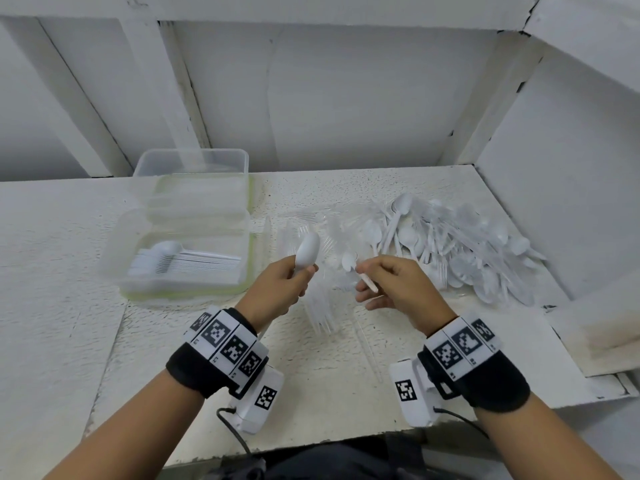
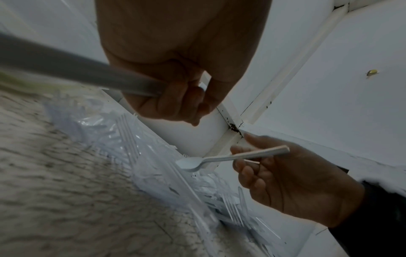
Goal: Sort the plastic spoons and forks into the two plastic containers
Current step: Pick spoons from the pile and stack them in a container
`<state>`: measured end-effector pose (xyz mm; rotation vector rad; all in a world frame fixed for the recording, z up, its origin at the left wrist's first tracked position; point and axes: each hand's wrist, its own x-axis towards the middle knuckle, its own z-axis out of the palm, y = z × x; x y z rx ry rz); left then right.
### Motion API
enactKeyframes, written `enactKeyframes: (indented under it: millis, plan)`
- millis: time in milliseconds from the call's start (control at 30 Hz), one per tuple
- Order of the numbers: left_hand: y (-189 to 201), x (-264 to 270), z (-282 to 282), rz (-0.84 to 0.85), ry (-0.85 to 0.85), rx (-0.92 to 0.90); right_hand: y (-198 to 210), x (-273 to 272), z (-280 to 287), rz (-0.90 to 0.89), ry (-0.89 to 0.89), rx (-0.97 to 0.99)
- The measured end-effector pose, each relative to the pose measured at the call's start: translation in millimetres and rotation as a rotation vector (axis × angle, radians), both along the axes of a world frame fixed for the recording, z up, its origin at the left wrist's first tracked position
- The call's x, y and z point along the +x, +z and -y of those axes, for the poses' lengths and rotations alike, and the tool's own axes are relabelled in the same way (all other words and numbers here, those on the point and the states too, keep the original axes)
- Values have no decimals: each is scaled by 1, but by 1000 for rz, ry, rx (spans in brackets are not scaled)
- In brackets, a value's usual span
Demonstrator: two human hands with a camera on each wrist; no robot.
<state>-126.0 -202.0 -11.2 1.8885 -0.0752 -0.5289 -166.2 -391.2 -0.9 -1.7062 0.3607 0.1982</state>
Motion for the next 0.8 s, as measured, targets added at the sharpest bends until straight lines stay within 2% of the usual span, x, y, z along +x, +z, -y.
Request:
enactKeyframes:
  millis: [233, 333, 467, 633, 800]
  plan:
    - [-6, -2, -8, -10, 13, 13, -14, -1, 1, -174, 41, -318]
    - [-8, -2, -8, -6, 13, 22, -16, 1, -2, -135, 85, -530]
    - [-9, -2, -8, 5, 7, 28, -13, -1, -4, 16, 131, -787]
    - [-9, -2, -5, 7, -2, 25, -10, 0, -2, 76, 76, -774]
    - [-9, -2, -1, 36, -2, 37, -6, -2, 6, 27, -18, -502]
